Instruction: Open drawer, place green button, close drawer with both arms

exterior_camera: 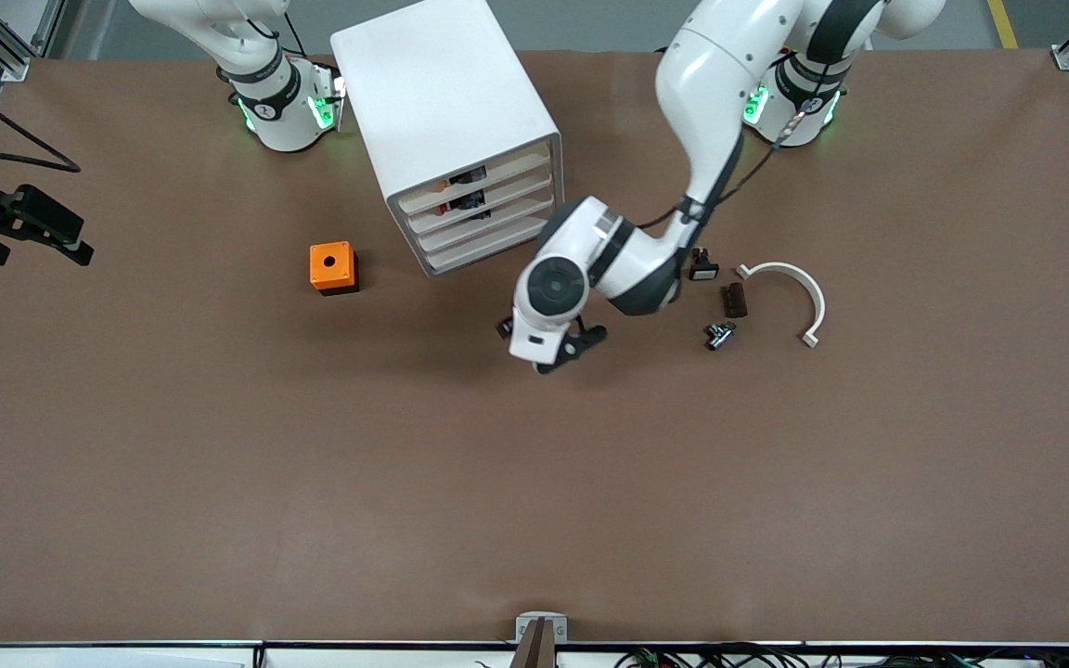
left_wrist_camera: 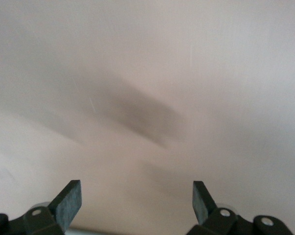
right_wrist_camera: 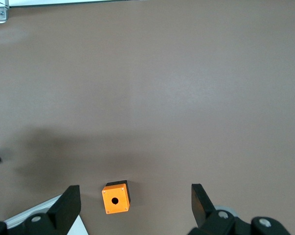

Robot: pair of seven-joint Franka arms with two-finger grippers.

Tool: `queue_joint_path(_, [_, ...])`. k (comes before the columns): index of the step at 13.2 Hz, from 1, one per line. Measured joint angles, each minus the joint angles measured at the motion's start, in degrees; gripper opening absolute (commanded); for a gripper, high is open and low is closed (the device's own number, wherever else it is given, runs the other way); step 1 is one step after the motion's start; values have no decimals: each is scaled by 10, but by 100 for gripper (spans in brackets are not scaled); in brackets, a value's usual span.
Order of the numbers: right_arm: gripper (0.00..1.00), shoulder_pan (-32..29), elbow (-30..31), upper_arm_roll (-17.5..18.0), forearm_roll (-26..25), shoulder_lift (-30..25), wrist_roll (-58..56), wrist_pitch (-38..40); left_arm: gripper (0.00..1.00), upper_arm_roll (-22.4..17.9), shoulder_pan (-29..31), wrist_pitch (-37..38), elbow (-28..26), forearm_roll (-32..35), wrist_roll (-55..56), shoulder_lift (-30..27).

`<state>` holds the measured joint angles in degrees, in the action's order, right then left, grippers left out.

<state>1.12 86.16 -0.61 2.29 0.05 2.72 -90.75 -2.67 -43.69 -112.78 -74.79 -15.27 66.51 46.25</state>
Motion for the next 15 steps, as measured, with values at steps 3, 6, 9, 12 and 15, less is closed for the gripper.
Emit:
queue_joint_path(3, [100,0,0,0,0,0,0,0,100,-6,30,28,0,134,0,-44])
queue_joint_path(6, [100,0,0,0,0,0,0,1,100,-8,54,65,1,208,-3,-85])
queue_joint_path(9, [100,0,0,0,0,0,0,1,100,-11,105,82,1,213,-53,-125])
queue_joint_path(12, [100,-2,0,-1,0,0,1,11,100,-12,161,109,1,213,-114,-166])
queue_joint_path(15, [100,-6,1,-5,0,0,1,41,100,-13,206,148,1,214,-198,-207])
